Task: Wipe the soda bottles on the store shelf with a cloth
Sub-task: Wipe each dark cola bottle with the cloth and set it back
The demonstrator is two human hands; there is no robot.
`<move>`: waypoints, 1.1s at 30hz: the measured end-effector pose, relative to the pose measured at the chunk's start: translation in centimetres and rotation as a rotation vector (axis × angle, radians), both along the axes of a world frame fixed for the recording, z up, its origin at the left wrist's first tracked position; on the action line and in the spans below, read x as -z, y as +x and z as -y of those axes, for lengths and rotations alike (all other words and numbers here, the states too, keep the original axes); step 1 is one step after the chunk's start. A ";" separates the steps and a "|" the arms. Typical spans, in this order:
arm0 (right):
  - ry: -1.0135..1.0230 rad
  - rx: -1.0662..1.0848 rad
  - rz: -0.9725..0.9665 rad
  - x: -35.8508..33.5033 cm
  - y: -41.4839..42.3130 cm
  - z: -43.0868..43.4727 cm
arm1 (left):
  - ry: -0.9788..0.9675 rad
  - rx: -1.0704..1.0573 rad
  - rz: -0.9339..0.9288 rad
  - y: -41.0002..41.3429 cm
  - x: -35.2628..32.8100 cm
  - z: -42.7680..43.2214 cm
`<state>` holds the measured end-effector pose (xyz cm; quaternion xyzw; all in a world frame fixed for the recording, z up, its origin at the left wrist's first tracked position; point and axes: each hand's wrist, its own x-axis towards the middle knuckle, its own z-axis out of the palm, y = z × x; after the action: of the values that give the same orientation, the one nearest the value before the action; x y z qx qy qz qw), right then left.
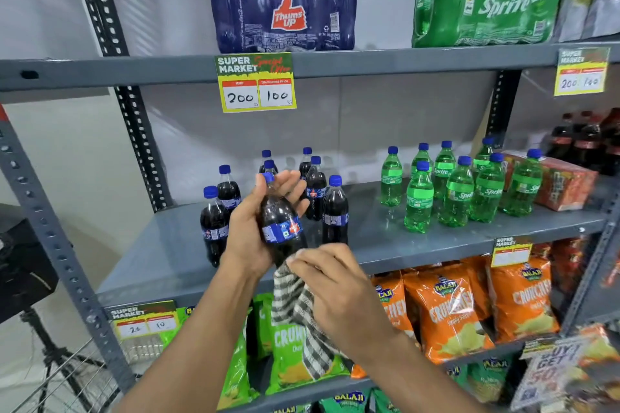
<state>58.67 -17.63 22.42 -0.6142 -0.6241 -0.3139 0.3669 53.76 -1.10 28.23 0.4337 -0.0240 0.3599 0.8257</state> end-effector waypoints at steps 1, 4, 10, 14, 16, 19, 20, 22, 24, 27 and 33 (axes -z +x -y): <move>-0.016 -0.010 -0.010 0.7 0.2 0.2 | 0.007 -0.004 -0.005 0.0 0.0 0.0; 0.007 -0.031 -0.030 1.5 0.6 0.1 | 0.028 -0.005 -0.031 0.1 0.1 0.4; 0.195 -0.007 -0.072 -2.7 1.1 -2.1 | 0.050 0.068 -0.025 0.5 0.2 1.1; 0.199 0.072 -0.078 -5.7 1.0 -3.4 | 0.070 0.175 -0.079 0.3 0.4 1.4; 0.179 0.075 -0.044 -6.1 0.9 -3.4 | 0.077 0.164 -0.100 0.1 0.5 1.3; 0.144 0.028 0.034 -5.0 0.8 -2.9 | 0.088 0.009 -0.077 0.0 0.6 0.9; 0.126 0.012 0.050 -4.3 0.9 -2.6 | 0.072 -0.018 -0.062 0.1 0.5 0.8; 0.078 -0.025 0.054 -2.5 1.1 -2.0 | 0.040 -0.031 -0.041 0.2 0.3 0.3; 0.029 -0.054 0.043 -0.7 1.5 -1.5 | 0.042 -0.040 -0.040 0.4 0.2 -0.5; -0.037 -0.068 0.033 1.2 2.2 -1.1 | 0.146 -0.080 -0.097 0.5 0.3 -1.6; 0.016 -0.053 -0.119 3.0 4.0 -0.2 | 0.411 -0.195 -0.343 1.0 0.1 -3.0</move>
<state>62.66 -17.47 19.42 -0.6122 -0.6148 -0.2719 0.4164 54.76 1.89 28.17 0.6466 0.0854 0.3468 0.6740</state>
